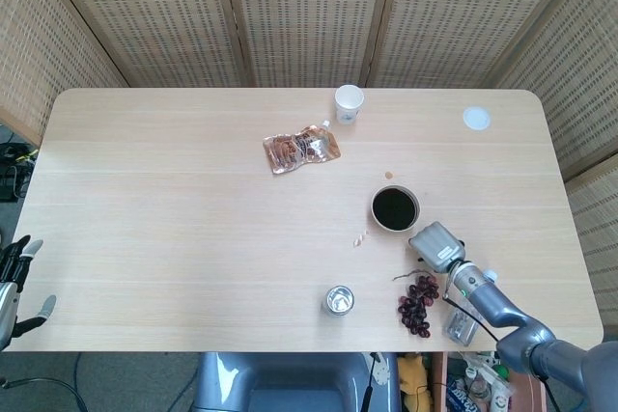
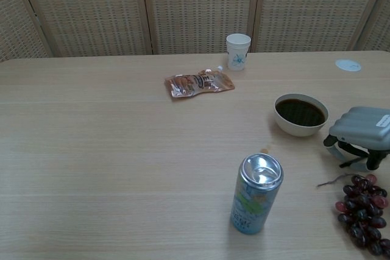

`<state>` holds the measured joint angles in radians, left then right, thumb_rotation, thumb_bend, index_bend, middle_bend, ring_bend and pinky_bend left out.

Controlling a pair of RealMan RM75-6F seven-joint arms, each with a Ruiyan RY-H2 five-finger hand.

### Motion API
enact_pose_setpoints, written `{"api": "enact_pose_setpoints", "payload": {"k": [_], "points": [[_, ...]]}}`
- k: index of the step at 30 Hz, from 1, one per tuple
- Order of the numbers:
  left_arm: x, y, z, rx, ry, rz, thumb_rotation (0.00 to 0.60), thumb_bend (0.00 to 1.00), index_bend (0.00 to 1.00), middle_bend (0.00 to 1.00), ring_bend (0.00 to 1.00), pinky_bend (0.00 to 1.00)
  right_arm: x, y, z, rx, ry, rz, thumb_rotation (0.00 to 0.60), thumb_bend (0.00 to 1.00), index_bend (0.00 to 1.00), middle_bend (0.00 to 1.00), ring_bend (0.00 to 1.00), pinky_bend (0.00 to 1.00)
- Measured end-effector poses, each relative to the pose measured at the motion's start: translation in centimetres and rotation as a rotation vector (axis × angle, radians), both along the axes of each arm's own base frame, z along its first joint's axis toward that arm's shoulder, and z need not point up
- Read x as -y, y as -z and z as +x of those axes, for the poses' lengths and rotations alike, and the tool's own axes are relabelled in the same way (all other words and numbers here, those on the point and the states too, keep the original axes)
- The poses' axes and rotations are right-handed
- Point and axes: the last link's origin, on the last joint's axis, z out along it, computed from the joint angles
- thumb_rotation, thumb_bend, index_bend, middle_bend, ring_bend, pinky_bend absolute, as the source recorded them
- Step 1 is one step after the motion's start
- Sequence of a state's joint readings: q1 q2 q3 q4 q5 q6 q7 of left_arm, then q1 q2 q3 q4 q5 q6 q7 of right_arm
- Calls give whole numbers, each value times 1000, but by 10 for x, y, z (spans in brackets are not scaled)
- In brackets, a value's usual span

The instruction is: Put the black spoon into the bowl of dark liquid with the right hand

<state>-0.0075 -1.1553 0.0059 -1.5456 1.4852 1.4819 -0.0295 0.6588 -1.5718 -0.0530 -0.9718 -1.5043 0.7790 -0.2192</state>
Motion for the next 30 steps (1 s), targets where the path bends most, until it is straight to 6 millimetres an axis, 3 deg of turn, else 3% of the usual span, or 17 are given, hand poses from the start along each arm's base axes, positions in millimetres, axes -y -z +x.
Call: {"api": "enact_pose_setpoints", "payload": {"k": [12, 22, 30], "points": [[0, 0, 0, 2, 0, -1, 600, 358, 0, 0, 0, 0, -3, 3, -4, -3, 14, 6, 600, 476, 608, 855, 886, 1000], [1, 0, -1, 6, 1, 2, 600, 357, 0, 0, 0, 0, -5, 2, -7, 17, 36, 4, 600, 663, 678, 886, 907, 1000], [1, 0, -1, 11, 3, 4, 600, 358, 0, 0, 0, 0, -5, -7, -4, 89, 75, -22, 600, 728, 697, 893, 915, 1000]]}}
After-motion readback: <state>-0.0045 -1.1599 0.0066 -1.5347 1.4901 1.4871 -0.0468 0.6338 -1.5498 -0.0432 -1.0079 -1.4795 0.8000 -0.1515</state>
